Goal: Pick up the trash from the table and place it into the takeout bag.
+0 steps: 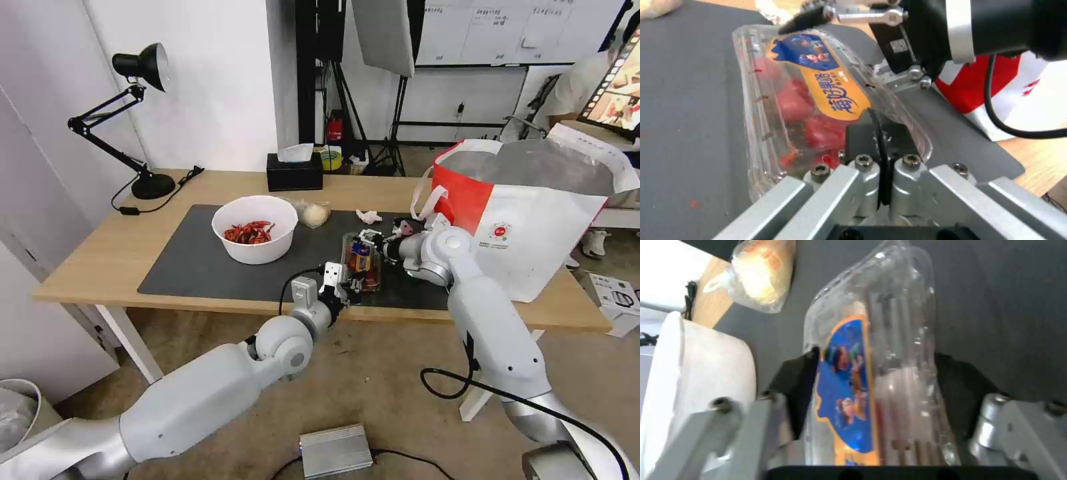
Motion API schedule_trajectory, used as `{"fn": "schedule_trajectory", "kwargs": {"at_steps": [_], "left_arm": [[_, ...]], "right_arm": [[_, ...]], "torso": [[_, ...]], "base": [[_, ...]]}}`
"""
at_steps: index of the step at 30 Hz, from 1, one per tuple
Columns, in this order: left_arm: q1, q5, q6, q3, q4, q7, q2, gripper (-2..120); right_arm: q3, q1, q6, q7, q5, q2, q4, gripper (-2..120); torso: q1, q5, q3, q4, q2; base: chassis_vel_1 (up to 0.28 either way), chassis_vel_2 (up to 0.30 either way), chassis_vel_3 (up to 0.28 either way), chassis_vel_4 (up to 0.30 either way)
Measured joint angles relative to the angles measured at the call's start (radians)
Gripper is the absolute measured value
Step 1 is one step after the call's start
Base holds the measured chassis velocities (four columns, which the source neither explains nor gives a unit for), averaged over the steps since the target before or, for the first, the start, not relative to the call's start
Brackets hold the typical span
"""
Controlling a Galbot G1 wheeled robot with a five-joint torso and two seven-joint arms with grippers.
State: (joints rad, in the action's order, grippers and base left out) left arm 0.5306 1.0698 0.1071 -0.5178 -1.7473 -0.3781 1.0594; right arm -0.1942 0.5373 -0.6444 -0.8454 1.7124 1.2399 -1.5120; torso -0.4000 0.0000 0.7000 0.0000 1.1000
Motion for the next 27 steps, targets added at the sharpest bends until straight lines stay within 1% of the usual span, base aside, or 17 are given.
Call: {"fn": "schedule_trajectory", "kwargs": {"at_steps": [2, 4, 6, 7, 8, 9, 12, 13, 15, 16, 17, 27], "left_arm": [[0.0, 0.0, -0.003, 0.0, 0.0, 0.0, 0.0, 0], [0.0, 0.0, -0.008, -0.003, 0.0, 0.0, -0.001, 0], [-0.001, 0.0, -0.008, -0.003, -0.001, 0.0, -0.001, 0], [-0.001, 0.0, -0.009, -0.004, -0.001, 0.0, -0.001, 0], [-0.001, 0.0, -0.009, -0.005, -0.001, 0.001, 0.0, 0], [-0.001, 0.0, -0.009, -0.005, -0.001, 0.001, 0.0, 0], [-0.001, 0.0, -0.009, -0.006, -0.001, 0.001, 0.001, 0], [-0.001, 0.0, -0.009, -0.006, -0.001, 0.001, 0.001, 0], [-0.001, 0.0, -0.009, -0.006, 0.0, 0.002, 0.001, 0], [-0.001, 0.0, -0.009, -0.006, 0.0, 0.002, 0.001, 0], [-0.001, 0.0, -0.009, -0.006, 0.0, 0.002, 0.0, 0], [-0.001, 0.0, -0.012, -0.002, -0.007, 0.002, -0.006, 0]], "right_arm": [[0.0, 0.0, 0.0, -0.001, 0.0, 0.0, 0.0, 57], [0.0, 0.002, 0.0, -0.004, 0.0, -0.001, -0.001, 43], [0.0, 0.002, 0.0, -0.004, 0.0, -0.001, 0.0, 43], [0.0, 0.002, 0.0, -0.005, 0.0, -0.002, -0.001, 35], [0.0, 0.003, 0.0, -0.007, 0.0, -0.003, -0.002, 30], [0.0, 0.003, 0.0, -0.007, 0.0, -0.003, -0.002, 30], [-0.003, 0.006, 0.001, -0.01, 0.0, -0.006, -0.003, 14], [-0.003, 0.006, 0.001, -0.01, 0.0, -0.006, -0.003, 14], [-0.004, 0.009, 0.001, -0.01, 0.001, -0.007, -0.004, 7], [-0.004, 0.009, 0.001, -0.01, 0.001, -0.007, -0.004, 7], [-0.006, 0.011, 0.002, -0.011, 0.001, -0.007, -0.004, 0], [-0.01, 0.014, 0.004, -0.016, 0.002, -0.007, -0.005, 0]], "torso": [[0.0, 0.0, 0.0, 0.0, 0.0], [0.0, 0.0, 0.0, 0.0, 0.0], [0.0, 0.0, 0.0, 0.0, 0.0], [0.0, 0.0, 0.0, 0.0, 0.0], [0.0, 0.0, 0.0, 0.0, 0.0], [0.0, 0.0, 0.0, 0.0, 0.0], [0.0, 0.0001, 0.0, 0.0, 0.0], [0.0, 0.0001, 0.0, 0.0, 0.0], [0.0, 0.0001, 0.0, 0.0, 0.0], [0.0, 0.0001, 0.0, 0.0, 0.0], [0.0, 0.0001, 0.0, 0.0001, 0.0], [0.0, 0.0, 0.0, 0.0001, 0.0]], "base": [[0.0, 0.0, 0.0, 0.0], [0.0, 0.0, 0.0, 0.0], [0.0, 0.0, 0.0, 0.0], [0.0, 0.0, 0.0, 0.0], [0.0, 0.0, 0.0, 0.0], [0.0, 0.0, 0.0, 0.0], [0.0, 0.0, 0.0, 0.0], [0.0, 0.0, 0.0, 0.0], [0.0, 0.0, 0.0, 0.0], [0.0, 0.0, 0.0, 0.0], [0.0, 0.0, 0.0, 0.0], [0.0, 0.0, 0.0, 0.0]]}}
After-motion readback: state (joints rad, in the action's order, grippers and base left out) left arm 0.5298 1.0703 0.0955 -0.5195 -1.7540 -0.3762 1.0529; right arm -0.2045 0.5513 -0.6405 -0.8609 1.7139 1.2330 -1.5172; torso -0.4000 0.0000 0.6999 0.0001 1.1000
